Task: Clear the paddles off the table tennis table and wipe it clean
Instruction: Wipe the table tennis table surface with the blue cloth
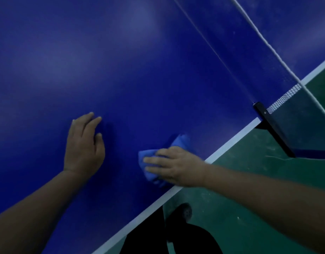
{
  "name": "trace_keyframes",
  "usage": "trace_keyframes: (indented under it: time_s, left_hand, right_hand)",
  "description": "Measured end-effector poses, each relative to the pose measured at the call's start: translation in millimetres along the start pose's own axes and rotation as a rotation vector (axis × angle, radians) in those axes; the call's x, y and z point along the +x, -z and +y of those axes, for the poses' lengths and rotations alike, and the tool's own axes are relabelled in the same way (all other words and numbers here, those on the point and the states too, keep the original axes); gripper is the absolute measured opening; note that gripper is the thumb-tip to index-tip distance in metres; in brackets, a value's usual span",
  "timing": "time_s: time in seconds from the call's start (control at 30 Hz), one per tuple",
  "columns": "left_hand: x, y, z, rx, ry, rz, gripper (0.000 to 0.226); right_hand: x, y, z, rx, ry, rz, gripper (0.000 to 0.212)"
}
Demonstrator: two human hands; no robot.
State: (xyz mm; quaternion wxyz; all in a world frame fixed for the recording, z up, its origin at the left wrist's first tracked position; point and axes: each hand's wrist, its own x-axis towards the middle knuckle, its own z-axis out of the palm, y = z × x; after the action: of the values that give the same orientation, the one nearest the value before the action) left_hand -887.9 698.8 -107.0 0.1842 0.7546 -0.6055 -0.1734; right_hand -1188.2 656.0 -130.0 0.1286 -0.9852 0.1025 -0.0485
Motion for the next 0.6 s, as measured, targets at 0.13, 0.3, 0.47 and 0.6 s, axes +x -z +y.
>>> trace_keyframes:
  time_s: [0.13,0.3,0.47,0.6]
  left_hand:
    - [-53.1,5.1,-13.7,0.042,0.058,-0.04,0.047]
    - [-73.9,-12.3,19.9,0.016,0.092,-0.038,0.046]
    - [-56.1,-41.8,74.6,0.005,0.018,-0.066,0.049]
    - [-54.6,-70.0,107.3,0.077,-0.18,-0.178,0.052]
  right_hand:
    - [-17.5,21.8,83.4,-0.195,-0.288,0.169,0.036]
    - [56.4,16.8,63.2,-0.21,-1.054,0.34,0.039]
    - [-4.6,-0.2,3.5,-0.166,-0.681,0.187,0.039]
    - [-47.7,13.0,28.6,-0.25,-1.171,0.235,0.045]
